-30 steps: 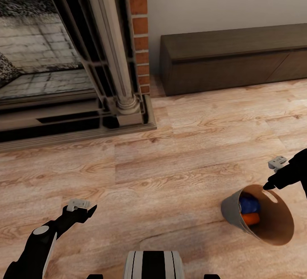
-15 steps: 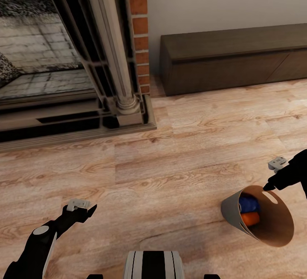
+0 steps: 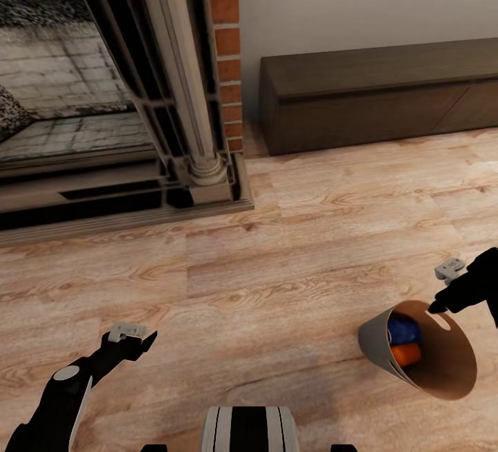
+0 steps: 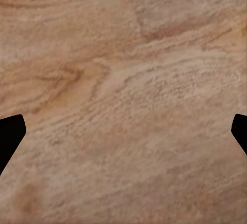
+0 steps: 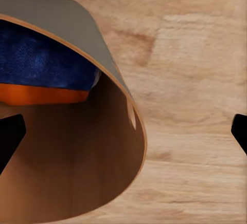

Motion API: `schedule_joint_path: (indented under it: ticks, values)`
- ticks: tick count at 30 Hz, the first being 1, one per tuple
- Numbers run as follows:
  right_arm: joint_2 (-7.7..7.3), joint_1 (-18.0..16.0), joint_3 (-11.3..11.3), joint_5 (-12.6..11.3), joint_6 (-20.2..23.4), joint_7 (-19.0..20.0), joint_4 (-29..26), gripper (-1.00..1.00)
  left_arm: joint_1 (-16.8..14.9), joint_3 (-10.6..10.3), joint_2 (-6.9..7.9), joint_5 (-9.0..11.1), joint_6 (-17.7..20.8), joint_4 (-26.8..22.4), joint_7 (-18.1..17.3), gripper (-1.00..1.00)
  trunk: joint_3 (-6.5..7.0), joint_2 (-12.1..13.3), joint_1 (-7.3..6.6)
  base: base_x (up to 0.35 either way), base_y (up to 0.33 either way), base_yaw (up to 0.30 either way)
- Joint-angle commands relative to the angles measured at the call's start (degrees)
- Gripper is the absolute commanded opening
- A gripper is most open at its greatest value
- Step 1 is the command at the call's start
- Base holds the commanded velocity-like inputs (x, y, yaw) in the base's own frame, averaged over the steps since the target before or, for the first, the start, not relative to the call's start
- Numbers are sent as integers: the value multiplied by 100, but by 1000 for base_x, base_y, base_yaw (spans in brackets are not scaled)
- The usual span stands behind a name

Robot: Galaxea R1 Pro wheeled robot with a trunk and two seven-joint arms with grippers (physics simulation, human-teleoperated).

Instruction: Put the three can of soda from the living room inside the tash can in the kitchen.

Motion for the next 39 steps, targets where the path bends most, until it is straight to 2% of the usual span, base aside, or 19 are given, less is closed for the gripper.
schedule_joint_path:
  ticks: [1,7,16,25,32,34,35,39]
  values:
    - [1,10,-2,-5,3,-16,1,100,0,0,0,0,0,0,2,100,0,0,0,0,0,0]
    - [5,45,-70,-41,20,-60,5,100,0,0,0,-7,-3,2,6,100,0,0,0,0,0,0]
    - [42,240,-676,-52,18,-70,-14,100,0,-2,0,-4,-55,202,8,100,0,0,0,0,0,0]
    - [39,321,-792,-58,19,-76,-20,100,0,-1,0,22,-63,266,3,100,0,0,0,0,0,0]
    - [56,536,-857,-59,26,-77,-48,100,0,0,0,21,-67,285,6,100,0,0,0,0,0,0]
    - [57,550,-959,-60,24,-80,-51,100,0,0,0,18,-69,287,7,100,0,0,0,0,0,0]
    - [61,559,-1088,-58,22,-85,-53,100,0,0,0,6,-68,288,7,100,18,40,-22,0,0,0]
    - [62,574,-1284,-53,19,-139,-57,100,0,0,0,-25,-30,354,79,100,90,201,-110,0,0,0]
